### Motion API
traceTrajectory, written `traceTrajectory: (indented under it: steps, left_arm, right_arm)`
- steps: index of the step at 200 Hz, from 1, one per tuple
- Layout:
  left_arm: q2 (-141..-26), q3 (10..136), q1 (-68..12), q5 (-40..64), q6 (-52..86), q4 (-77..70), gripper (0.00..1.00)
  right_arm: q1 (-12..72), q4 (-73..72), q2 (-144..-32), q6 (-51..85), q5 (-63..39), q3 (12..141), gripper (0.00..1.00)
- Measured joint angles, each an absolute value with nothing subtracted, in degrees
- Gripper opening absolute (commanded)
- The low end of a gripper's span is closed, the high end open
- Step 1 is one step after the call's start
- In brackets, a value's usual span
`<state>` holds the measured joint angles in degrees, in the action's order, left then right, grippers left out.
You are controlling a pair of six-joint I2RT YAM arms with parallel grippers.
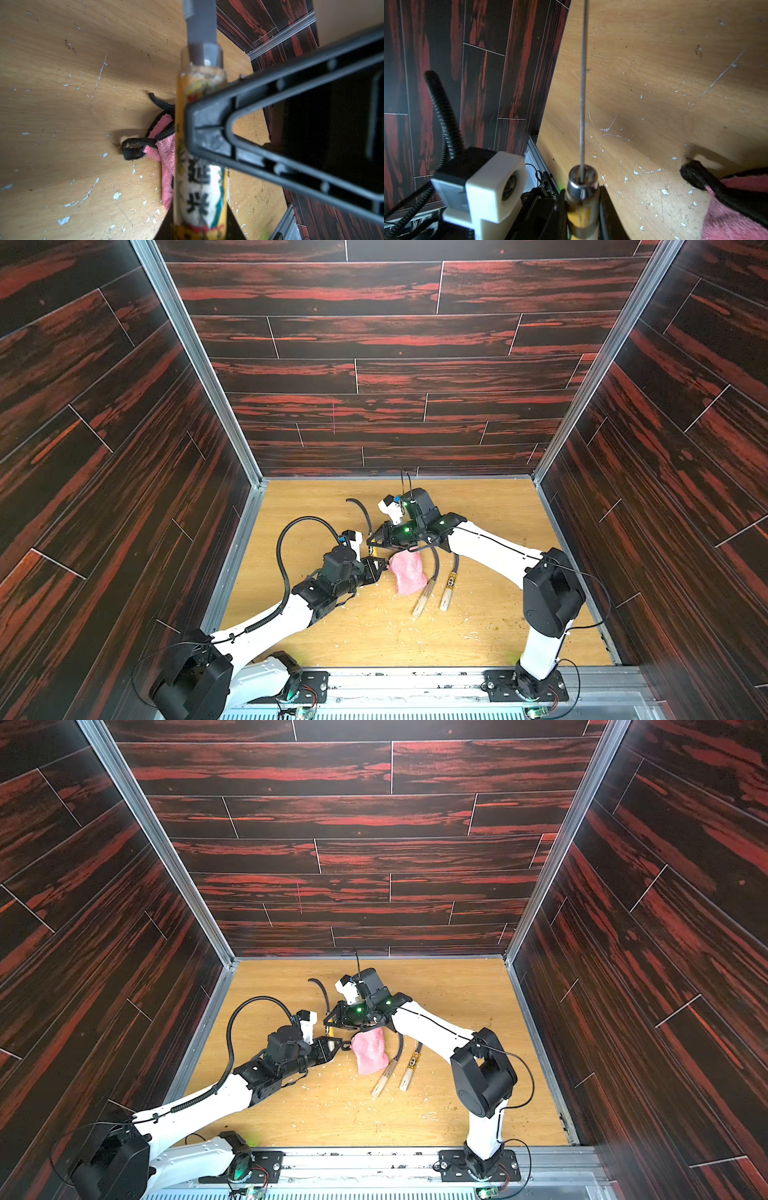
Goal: Wipe small sickles with rags
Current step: Adjust the small sickle, then pick up the rag from the center of the board.
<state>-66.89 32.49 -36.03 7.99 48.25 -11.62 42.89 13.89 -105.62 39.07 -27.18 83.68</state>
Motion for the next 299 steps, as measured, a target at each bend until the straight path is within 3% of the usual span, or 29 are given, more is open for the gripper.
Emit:
traceTrajectory:
  steps: [30, 65, 210, 299]
  left_arm:
    - [-65.36, 32.23, -36.03, 7.92, 48.25, -11.14, 0.0]
    - [-63.94, 31.75, -36.14, 7.88, 48.23, -9.87, 0.0]
    - [-60.62, 26.98, -36.12, 4.16, 49.1, -9.26, 0.0]
    - [-48.9, 19.55, -35.2, 3.01, 52.16, -11.81, 0.0]
  right_arm:
    - [42.89, 16.58, -105.36, 37.26, -24.95, 83.66, 0.54]
    - [42.22, 20.43, -103.74, 34.59, -20.69, 83.64, 0.63]
    - [40.14, 38.3, -98.37, 25.82, -3.92, 82.96, 0.68]
    - [43.09, 42.04, -111.44, 24.27, -2.92, 84.25, 0.73]
